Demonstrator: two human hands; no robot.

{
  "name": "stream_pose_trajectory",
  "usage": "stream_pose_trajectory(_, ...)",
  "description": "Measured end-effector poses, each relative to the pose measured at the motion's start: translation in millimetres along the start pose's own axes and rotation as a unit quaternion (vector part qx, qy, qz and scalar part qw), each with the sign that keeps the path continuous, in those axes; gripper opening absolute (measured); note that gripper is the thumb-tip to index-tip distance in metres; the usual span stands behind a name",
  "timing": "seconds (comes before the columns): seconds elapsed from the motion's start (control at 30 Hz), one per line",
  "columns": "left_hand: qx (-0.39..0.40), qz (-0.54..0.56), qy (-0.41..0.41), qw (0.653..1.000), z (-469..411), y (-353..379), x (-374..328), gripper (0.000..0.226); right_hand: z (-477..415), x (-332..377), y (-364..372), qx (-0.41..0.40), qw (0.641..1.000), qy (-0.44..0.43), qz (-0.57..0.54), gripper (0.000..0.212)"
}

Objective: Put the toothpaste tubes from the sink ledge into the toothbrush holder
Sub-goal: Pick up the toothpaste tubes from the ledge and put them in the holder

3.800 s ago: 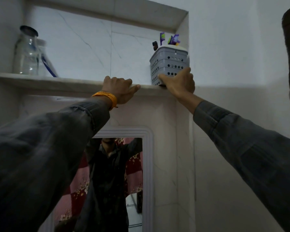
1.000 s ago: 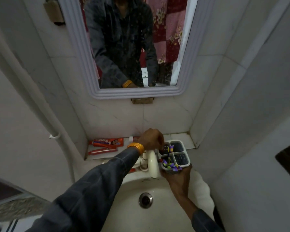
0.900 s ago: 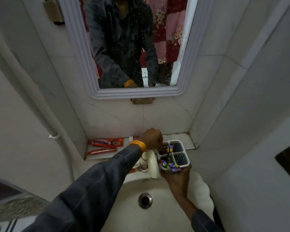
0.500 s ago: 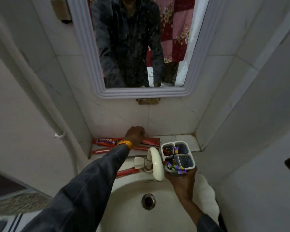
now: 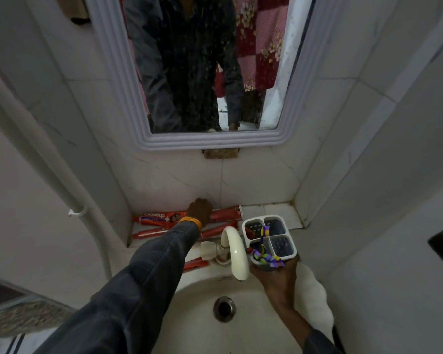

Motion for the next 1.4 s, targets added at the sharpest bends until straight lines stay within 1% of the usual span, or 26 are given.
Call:
stream_pose_trajectory(0.1, -0.001, 0.02, -0.012, 1.0, 2, 2, -3, 0.043, 0, -1, 1, 0.004, 1.0, 0.004, -0.009, 0.117)
stream_pose_trajectory(0.17, -0.001, 0.051, -0.032, 0.998, 4, 7, -6, 0.054, -1, -1, 0, 0.013, 1.0, 0.006, -0.012, 0.118)
stream_pose_trajectory(0.23, 0.022, 0.067, -0.047, 0.996, 6, 12, -7, 0.065, -2, 3, -2, 0.022, 1.0, 0.002, -0.014, 0.121)
stream_pose_trajectory(0.33, 0.026, 0.051, -0.044, 0.997, 12, 10, -5, 0.059, 0, 9, -4, 0.029, 0.999, -0.001, -0.021, 0.129)
stream_pose_trajectory(0.4, 0.022, 0.063, -0.034, 0.997, 15, 4, -1, 0.05, 1, 8, -4, 0.03, 1.0, -0.001, -0.007, 0.122)
stream_pose_trajectory(0.5, -0.001, 0.148, -0.025, 0.989, 20, -13, 3, 0.041, -2, 4, -3, 0.028, 1.0, -0.007, 0.009, 0.115)
stream_pose_trajectory(0.57, -0.016, 0.26, -0.003, 0.966, 31, -28, -5, 0.043, -2, 6, -4, 0.037, 0.999, -0.008, 0.016, 0.115)
stream_pose_trajectory(0.6, -0.021, 0.325, 0.015, 0.946, 38, -36, -13, 0.045, -1, 7, -5, 0.039, 0.999, -0.005, 0.018, 0.115)
stream_pose_trajectory(0.67, -0.018, 0.449, 0.058, 0.891, 54, -52, -33, 0.049, -1, 7, -6, 0.036, 0.999, 0.006, 0.018, 0.114)
stream_pose_trajectory(0.7, -0.016, 0.493, 0.079, 0.866, 60, -58, -44, 0.051, -1, 8, -7, 0.036, 0.999, 0.008, 0.021, 0.113)
stream_pose_trajectory(0.73, -0.014, 0.521, 0.095, 0.848, 65, -64, -54, 0.051, -1, 8, -6, 0.036, 0.999, 0.008, 0.024, 0.113)
stream_pose_trajectory(0.77, -0.012, 0.534, 0.107, 0.839, 68, -68, -63, 0.05, -1, 8, -7, 0.035, 0.999, 0.012, 0.024, 0.113)
stream_pose_trajectory(0.87, 0.002, 0.52, 0.126, 0.845, 75, -68, -82, 0.041, -1, 7, -7, 0.038, 0.999, 0.022, 0.027, 0.115)
stream_pose_trajectory(0.93, 0.01, 0.513, 0.136, 0.847, 74, -57, -88, 0.04, -1, 6, -7, 0.041, 0.998, 0.038, 0.013, 0.118)
stream_pose_trajectory(1.07, 0.017, 0.444, 0.117, 0.888, 69, -39, -92, 0.052, -3, 2, -6, 0.044, 0.998, 0.052, -0.013, 0.128)
stream_pose_trajectory(1.17, 0.011, 0.396, 0.122, 0.91, 64, -40, -93, 0.049, -1, 9, -8, 0.041, 0.999, 0.035, -0.003, 0.125)
stream_pose_trajectory(1.23, 0.005, 0.363, 0.145, 0.92, 64, -47, -95, 0.045, -1, 11, -7, 0.039, 0.999, 0.03, -0.006, 0.126)
stream_pose_trajectory(1.4, 0.007, 0.348, 0.185, 0.919, 59, -56, -97, 0.039, 1, 12, -6, 0.035, 0.999, 0.011, 0.01, 0.113)
Point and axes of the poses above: each hand's wrist, its own z-axis away from the middle knuckle, its own y-axis out of the palm, x = y × z, the point moved 2 cm from there along -z, towards the middle knuckle, and after that the axes turned 13 degrees about z, right-handed, at the moved point
